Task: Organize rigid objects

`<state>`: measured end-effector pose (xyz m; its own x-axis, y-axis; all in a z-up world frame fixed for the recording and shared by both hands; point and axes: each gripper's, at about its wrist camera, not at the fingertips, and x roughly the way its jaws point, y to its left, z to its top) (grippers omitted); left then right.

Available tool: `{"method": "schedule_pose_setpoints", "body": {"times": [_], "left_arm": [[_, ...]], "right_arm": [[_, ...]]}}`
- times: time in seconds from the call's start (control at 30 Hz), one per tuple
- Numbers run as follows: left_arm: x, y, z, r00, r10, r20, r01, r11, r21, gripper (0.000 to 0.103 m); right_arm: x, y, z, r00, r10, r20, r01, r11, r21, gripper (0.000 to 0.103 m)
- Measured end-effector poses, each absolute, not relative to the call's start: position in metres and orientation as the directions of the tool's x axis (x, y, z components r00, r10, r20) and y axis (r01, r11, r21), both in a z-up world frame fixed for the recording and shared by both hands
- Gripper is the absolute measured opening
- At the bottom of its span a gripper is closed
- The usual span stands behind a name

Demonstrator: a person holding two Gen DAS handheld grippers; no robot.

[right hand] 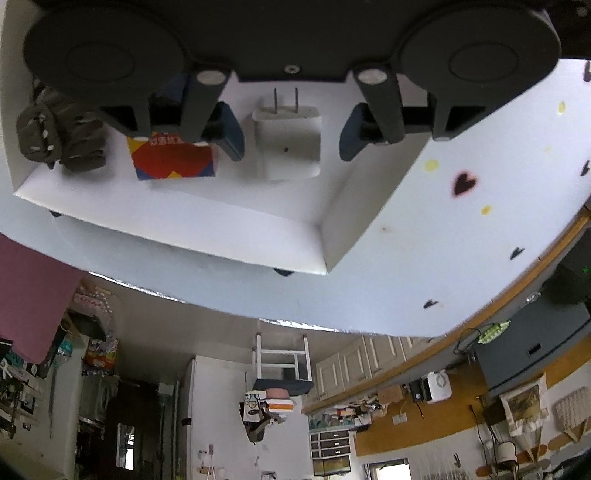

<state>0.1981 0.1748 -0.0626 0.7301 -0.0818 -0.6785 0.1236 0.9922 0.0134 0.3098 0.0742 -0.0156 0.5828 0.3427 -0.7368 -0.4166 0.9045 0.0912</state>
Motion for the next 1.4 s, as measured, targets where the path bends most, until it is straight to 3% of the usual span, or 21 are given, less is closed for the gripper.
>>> {"method": "schedule_pose_setpoints", "body": {"times": [0.57, 0.93, 1.17, 1.4], "left_arm": [[0.198, 0.175, -0.063, 0.730, -0.081, -0.679, 0.124, 0.992, 0.014, 0.008], [0.198, 0.175, -0.063, 0.730, -0.081, -0.679, 0.124, 0.992, 0.015, 0.008], [0.198, 0.175, -0.062, 0.731, -0.077, -0.678, 0.125, 0.992, 0.023, 0.008], [0.198, 0.174, -0.062, 0.731, -0.073, -0.679, 0.125, 0.992, 0.028, 0.008]], "right_arm": [[0.234, -0.008, 0.051, 0.676, 0.396, -0.621, -0.415, 0.902, 0.123, 0.071], [0.179, -0.075, 0.047, 0.757, 0.278, -0.591, -0.295, 0.953, 0.070, 0.086], [0.152, -0.091, 0.039, 0.785, 0.261, -0.562, -0.265, 0.961, 0.076, 0.102], [0.139, -0.104, 0.031, 0.784, 0.266, -0.561, -0.242, 0.963, 0.118, 0.103]]}}
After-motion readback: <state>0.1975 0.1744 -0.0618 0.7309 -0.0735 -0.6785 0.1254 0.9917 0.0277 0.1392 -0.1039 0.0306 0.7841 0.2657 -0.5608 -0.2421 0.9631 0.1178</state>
